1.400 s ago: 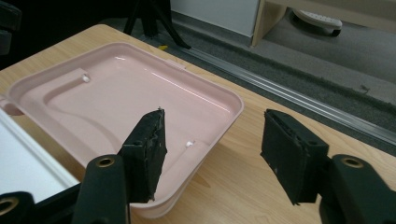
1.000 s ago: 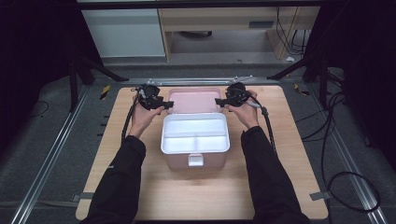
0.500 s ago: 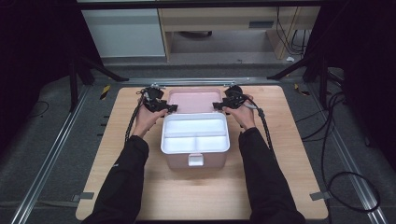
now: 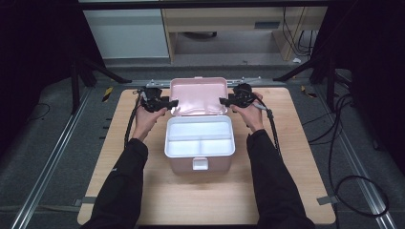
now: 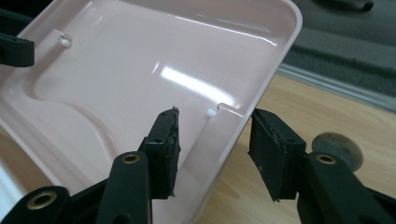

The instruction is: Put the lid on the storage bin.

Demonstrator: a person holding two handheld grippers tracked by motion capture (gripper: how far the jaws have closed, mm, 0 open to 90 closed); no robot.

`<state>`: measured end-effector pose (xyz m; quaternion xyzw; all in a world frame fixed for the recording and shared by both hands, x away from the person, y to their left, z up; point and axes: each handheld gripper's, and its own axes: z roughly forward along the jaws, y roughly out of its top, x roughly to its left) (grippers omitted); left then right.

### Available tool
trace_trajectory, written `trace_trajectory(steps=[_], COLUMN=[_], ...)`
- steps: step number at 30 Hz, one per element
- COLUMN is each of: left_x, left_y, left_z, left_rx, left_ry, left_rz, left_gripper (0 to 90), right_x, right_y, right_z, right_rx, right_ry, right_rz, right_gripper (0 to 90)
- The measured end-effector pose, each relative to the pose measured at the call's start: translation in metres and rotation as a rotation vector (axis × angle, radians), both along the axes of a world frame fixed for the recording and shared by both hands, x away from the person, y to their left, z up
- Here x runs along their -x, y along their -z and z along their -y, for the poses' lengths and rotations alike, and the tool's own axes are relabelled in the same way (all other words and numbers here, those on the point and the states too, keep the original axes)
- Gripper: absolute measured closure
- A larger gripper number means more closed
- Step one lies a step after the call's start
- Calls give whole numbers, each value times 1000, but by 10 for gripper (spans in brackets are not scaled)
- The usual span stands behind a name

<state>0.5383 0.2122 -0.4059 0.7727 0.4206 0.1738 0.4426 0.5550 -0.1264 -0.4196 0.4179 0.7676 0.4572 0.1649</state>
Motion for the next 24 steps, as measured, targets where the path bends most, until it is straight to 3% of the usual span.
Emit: trace_trajectory(steps=[2, 6, 11, 16, 24], left_x=[4, 15, 30, 44, 66], left_y=[-7, -20, -35, -43, -48], left_z=[-3, -3, -2, -2, -6], left_rx=[23, 17, -40, -64, -85], left_ry=[3, 16, 35, 41, 64], left_rz=[16, 57, 97, 112, 115], left_gripper=[534, 547, 561, 600, 640], right_x=[5, 15, 29, 42, 62], right_y=[-8, -22, -38, -48, -62], right_z=[1, 3, 6, 9, 7], right_rx=[-10, -17, -5, 3, 78], right_ry=[-1, -12, -36, -58, -77], right_rz=[29, 73, 104, 110, 122], right_gripper=[534, 533, 528, 553, 581])
